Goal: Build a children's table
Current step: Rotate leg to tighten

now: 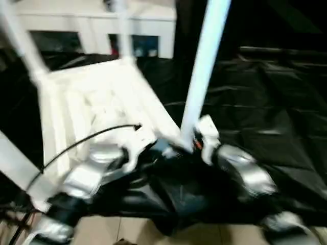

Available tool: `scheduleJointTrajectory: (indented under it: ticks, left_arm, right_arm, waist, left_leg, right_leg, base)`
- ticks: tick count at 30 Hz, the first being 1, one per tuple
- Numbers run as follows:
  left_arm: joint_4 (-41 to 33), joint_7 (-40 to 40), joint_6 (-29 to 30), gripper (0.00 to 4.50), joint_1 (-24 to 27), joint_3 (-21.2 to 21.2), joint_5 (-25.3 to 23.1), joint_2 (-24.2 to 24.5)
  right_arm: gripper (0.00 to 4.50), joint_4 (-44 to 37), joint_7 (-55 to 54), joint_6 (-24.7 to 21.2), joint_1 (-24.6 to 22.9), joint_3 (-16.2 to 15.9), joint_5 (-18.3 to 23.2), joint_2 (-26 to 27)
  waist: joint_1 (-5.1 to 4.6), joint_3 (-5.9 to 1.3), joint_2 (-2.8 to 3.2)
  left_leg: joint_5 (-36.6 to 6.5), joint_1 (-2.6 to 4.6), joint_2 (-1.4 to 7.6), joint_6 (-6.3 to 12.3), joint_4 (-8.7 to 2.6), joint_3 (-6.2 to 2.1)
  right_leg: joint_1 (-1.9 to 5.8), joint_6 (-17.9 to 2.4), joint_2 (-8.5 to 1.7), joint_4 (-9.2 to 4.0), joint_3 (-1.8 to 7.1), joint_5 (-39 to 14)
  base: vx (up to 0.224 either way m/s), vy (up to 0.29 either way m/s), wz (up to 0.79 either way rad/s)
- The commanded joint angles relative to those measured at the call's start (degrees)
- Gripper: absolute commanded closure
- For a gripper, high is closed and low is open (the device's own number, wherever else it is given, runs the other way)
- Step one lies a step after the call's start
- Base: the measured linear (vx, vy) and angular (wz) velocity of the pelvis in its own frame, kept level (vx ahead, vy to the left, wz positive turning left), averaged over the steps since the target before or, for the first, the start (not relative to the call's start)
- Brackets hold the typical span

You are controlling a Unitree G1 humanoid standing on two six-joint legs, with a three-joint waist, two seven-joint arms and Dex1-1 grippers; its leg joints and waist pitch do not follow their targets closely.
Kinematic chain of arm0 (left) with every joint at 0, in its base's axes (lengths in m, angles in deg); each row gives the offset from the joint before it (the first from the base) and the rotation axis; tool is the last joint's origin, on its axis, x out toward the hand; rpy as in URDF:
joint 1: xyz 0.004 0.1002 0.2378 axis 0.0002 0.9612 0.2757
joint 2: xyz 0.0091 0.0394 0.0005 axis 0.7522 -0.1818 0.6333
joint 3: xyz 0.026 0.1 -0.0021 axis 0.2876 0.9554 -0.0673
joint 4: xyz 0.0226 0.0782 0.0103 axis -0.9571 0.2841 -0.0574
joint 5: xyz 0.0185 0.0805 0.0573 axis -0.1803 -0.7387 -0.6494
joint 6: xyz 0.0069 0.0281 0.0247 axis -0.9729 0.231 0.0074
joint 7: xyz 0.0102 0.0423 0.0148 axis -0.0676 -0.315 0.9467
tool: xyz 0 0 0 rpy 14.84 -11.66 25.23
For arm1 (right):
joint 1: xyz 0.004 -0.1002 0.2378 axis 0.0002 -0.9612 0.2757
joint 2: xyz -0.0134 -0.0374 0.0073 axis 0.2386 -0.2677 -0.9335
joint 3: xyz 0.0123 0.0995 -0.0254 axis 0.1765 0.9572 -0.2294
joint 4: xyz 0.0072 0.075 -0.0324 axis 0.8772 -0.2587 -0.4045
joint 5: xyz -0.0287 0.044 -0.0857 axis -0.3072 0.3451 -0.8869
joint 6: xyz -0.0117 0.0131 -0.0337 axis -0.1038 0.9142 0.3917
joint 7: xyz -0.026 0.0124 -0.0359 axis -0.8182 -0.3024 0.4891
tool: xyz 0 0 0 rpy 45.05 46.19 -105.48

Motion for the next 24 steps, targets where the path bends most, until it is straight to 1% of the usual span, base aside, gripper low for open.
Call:
scheduleJointTrajectory:
  ticks: [1,2,3,4,6,7,9,10,11,12,13,14,15,18,19,20,23,24]
  left_arm:
    - [-0.2,-4.2,-0.6,4.50,0.8,2.8,1.7,0.2]
    - [-0.2,-4.9,-0.8,4.50,0.7,2.6,2.1,0.4]
    - [-0.2,-5.6,-1.0,4.50,0.6,2.6,2.4,0.6]
    - [-0.2,-5.6,-1.0,4.50,0.6,2.6,2.4,0.6]
    - [-0.8,-9.5,-1.2,4.50,0.5,2.9,3.8,1.5]
    - [-0.8,-10.8,-1.2,4.50,0.3,3.2,4.1,1.9]
    - [-0.5,-11.7,-1.4,4.50,0.1,3.7,4.0,2.2]
    - [-0.5,-11.8,-1.4,4.50,0.0,3.8,3.9,2.4]
    - [-0.5,-11.9,-1.4,4.50,0.0,4.0,3.7,2.4]
    - [-0.3,-11.9,-1.5,4.50,-0.2,3.9,3.9,2.4]
    - [-0.2,-11.9,-1.6,4.50,-0.3,3.9,3.9,2.3]
    - [0.2,-11.6,-2.0,4.50,-0.4,3.8,3.7,2.2]
    - [0.3,-11.5,-2.1,4.50,-0.4,3.8,3.5,2.1]
    - [1.1,-10.8,-2.7,4.50,-0.5,3.5,2.9,1.8]
    - [1.3,-10.4,-2.8,4.50,-0.5,3.3,2.8,1.7]
    - [1.4,-9.9,-2.7,4.50,-0.4,3.2,2.7,1.6]
    - [1.7,-8.5,-2.7,4.50,-0.3,2.8,2.4,1.1]
    - [2.0,-6.4,-2.0,4.50,-0.2,2.2,2.2,0.0]
  right_arm:
    - [0.52,-3.1,6.2,-1.1,-1.2,-2.2,1.4,-1.7]
    - [0.52,-3.5,7.6,-1.5,-1.4,-2.2,1.6,-2.5]
    - [0.52,-3.8,8.9,-1.8,-1.6,-2.3,1.7,-3.2]
    - [0.52,-3.8,8.9,-1.8,-1.6,-2.3,1.7,-3.2]
    - [0.52,-3.8,12.3,-1.6,-1.6,-2.6,2.3,-5.0]
    - [0.78,-3.7,13.1,-1.6,-1.6,-2.6,2.7,-5.3]
    - [0.86,-3.5,13.7,-1.3,-1.6,-2.7,2.9,-5.3]
    - [0.91,-3.5,13.6,-1.3,-1.7,-2.7,2.9,-5.2]
    - [1.05,-3.6,13.6,-1.2,-1.8,-2.7,2.8,-5.2]
    - [1.05,-4.0,13.6,-1.6,-2.1,-2.7,2.9,-5.2]
    - [1.29,-4.1,13.6,-1.7,-2.1,-2.8,2.9,-5.1]
    - [1.33,-4.3,13.2,-2.4,-2.2,-2.6,2.9,-4.9]
    - [1.36,-4.3,13.1,-2.4,-2.3,-2.6,2.8,-4.9]
    - [1.65,-3.7,12.5,-2.5,-2.5,-2.5,2.6,-4.3]
    - [1.69,-3.5,12.4,-2.3,-2.6,-2.6,2.5,-4.1]
    - [1.73,-3.5,12.3,-2.2,-2.7,-2.6,2.5,-4.0]
    - [1.76,-3.4,11.3,-2.1,-3.1,-2.7,2.3,-3.5]
    - [1.76,-2.6,8.5,-2.3,-3.1,-2.1,1.9,-2.4]
  waist:
    - [0.00,-3.31,-0.08]
    - [0.06,-3.26,-0.28]
    - [0.10,-3.22,-0.33]
    - [0.15,-3.13,-0.31]
    - [0.21,-3.16,-0.36]
    - [0.25,-3.14,-0.26]
    - [0.21,-3.14,-0.29]
    - [0.24,-3.23,0.02]
    - [0.24,-3.23,-0.06]
    - [0.25,-3.29,-0.04]
    - [0.24,-3.29,-0.08]
    - [0.26,-3.32,-0.22]
    - [0.29,-3.33,-0.21]
    - [0.44,-3.33,-0.31]
    - [0.44,-3.33,-0.31]
    - [0.43,-3.20,-0.25]
    - [0.50,-3.04,-0.19]
    - [0.55,-3.02,0.06]
  left_leg:
    - [-8.0,1.46,2.71,4.07,-3.90,-0.66]
    - [-8.6,1.38,2.77,4.35,-3.91,-0.58]
    - [-8.7,1.34,2.77,4.33,-3.95,-0.62]
    - [-9.4,1.42,2.86,4.14,-4.02,-0.59]
    - [-10.2,1.43,2.88,3.72,-4.05,-0.61]
    - [-10.4,1.43,2.89,3.62,-4.08,-0.66]
    - [-10.4,1.45,2.90,3.48,-4.10,-0.63]
    - [-9.9,1.54,2.92,3.53,-4.03,-0.63]
    - [-9.6,1.51,2.91,3.56,-4.01,-0.61]
    - [-8.8,1.43,2.83,3.68,-3.95,-0.62]
    - [-8.6,1.42,2.83,3.75,-3.93,-0.60]
    - [-8.4,1.45,2.82,3.88,-3.89,-0.58]
    - [-8.3,1.45,2.82,3.91,-3.88,-0.58]
    - [-8.5,1.48,2.84,3.94,-3.87,-0.56]
    - [-8.5,1.48,2.84,3.94,-3.87,-0.56]
    - [-9.5,1.50,2.82,3.60,-3.95,-0.52]
    - [-11.5,1.59,2.91,2.59,-4.20,-0.59]
    - [-12.1,1.65,2.92,2.26,-4.28,-0.66]
  right_leg:
    - [1.79,-13.9,-2.36,-3.56,1.32,3.2]
    - [1.80,-14.5,-2.54,-3.60,1.38,2.5]
    - [1.82,-14.6,-2.57,-3.64,1.35,1.9]
    - [1.67,-14.7,-2.61,-3.79,1.36,0.4]
    - [1.73,-14.7,-2.75,-3.87,1.36,-1.5]
    - [1.69,-14.8,-2.77,-3.86,1.38,-1.9]
    - [1.60,-15.0,-2.76,-3.83,1.38,-1.8]
    - [1.59,-15.3,-2.73,-3.74,1.39,-0.7]
    - [1.59,-15.4,-2.69,-3.71,1.37,0.0]
    - [1.72,-15.5,-2.64,-3.53,1.33,1.2]
    - [1.71,-15.6,-2.63,-3.54,1.32,1.6]
    - [1.76,-15.7,-2.64,-3.50,1.30,2.0]
    - [1.77,-15.8,-2.65,-3.46,1.29,2.0]
    - [1.78,-15.7,-2.70,-3.49,1.29,1.4]
    - [1.78,-15.7,-2.70,-3.49,1.29,1.4]
    - [1.68,-15.4,-2.72,-3.69,1.34,-0.4]
    - [1.60,-14.9,-2.79,-4.02,1.41,-3.4]
    - [1.56,-14.7,-2.81,-4.04,1.40,-4.2]
  base:
    - [0.000,0.000,0.00]
    - [0.000,0.000,0.00]
    - [0.000,0.000,0.00]
    - [0.000,0.000,0.00]
    - [0.000,0.000,0.00]
    - [0.000,0.000,0.00]
    - [0.000,0.000,0.00]
    - [0.000,0.000,0.00]
    - [0.000,0.000,0.00]
    - [0.000,0.000,0.00]
    - [0.000,0.000,0.00]
    - [0.000,0.000,0.00]
    - [0.000,0.000,0.00]
    - [0.000,0.000,0.00]
    - [0.000,0.000,0.00]
    - [0.000,0.000,0.00]
    - [0.000,0.000,0.00]
    - [0.000,0.000,0.00]
